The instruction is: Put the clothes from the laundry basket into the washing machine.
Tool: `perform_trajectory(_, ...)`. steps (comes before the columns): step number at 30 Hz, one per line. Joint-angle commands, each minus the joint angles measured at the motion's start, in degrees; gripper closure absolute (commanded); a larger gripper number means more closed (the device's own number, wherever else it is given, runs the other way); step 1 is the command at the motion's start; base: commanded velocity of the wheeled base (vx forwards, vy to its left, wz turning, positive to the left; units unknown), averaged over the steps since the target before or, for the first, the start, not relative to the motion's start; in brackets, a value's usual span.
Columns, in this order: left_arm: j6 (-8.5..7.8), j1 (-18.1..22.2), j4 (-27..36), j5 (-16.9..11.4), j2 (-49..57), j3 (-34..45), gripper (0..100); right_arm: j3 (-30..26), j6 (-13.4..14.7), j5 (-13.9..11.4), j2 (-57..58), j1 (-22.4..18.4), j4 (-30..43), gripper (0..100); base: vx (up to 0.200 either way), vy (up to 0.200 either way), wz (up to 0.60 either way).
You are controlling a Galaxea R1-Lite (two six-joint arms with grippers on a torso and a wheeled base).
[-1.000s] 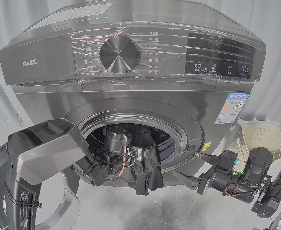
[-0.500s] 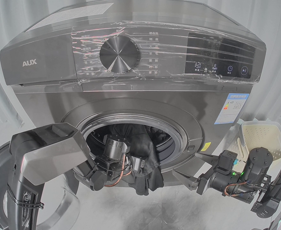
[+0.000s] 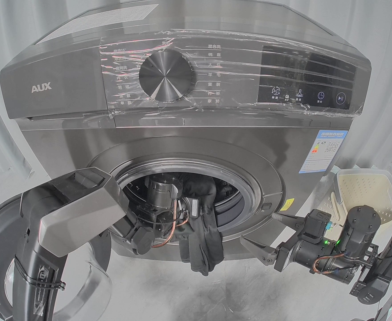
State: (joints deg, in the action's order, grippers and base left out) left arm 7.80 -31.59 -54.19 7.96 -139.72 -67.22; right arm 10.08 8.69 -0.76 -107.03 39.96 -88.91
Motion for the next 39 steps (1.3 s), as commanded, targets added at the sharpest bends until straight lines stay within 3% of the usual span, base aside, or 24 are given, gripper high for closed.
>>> perform_trajectory(1,2.22,0.65,-2.68,2.32,-4.34,-8.45,100,0.11,0.01,-0.04,-0.02,0.03,-0.04,0,0.0,0.0,0.0)
perform_trajectory(10,2.31,0.47,-3.82,3.11,-5.65,-11.18,100,0.29,0.01,-0.12,0.16,-0.06,-0.04,0,0.0,0.0,0.0)
perform_trajectory(11,2.31,0.47,-3.82,3.11,-5.57,-11.18,0,0.29,0.01,-0.12,0.16,-0.06,-0.04,0,0.0,0.0,0.0)
perform_trajectory(16,3.89,0.03,-3.12,3.11,-3.11,-8.98,0,0.29,0.01,-0.12,-0.02,0.03,-0.04,0,0.0,0.0,0.0)
perform_trajectory(20,3.45,-1.37,2.07,0.92,4.01,-0.11,0,0.29,0.1,-0.39,-0.02,0.03,-0.04,0,0.0,0.0,0.0)
perform_trajectory(24,3.36,-1.81,6.11,-1.72,7.0,3.59,0,0.2,0.19,-0.39,-0.02,0.03,-0.04,0,0.0,0.0,0.0)
perform_trajectory(36,1.07,-2.43,5.14,-3.3,2.78,7.37,0,0.29,0.19,-0.3,0.33,0.03,-0.13,0,0.0,0.0,0.0)
perform_trajectory(39,-0.51,-2.08,4.35,-3.3,1.46,7.19,0,0.47,0.19,-0.39,0.42,0.03,-0.13,0,0.0,0.0,0.0)
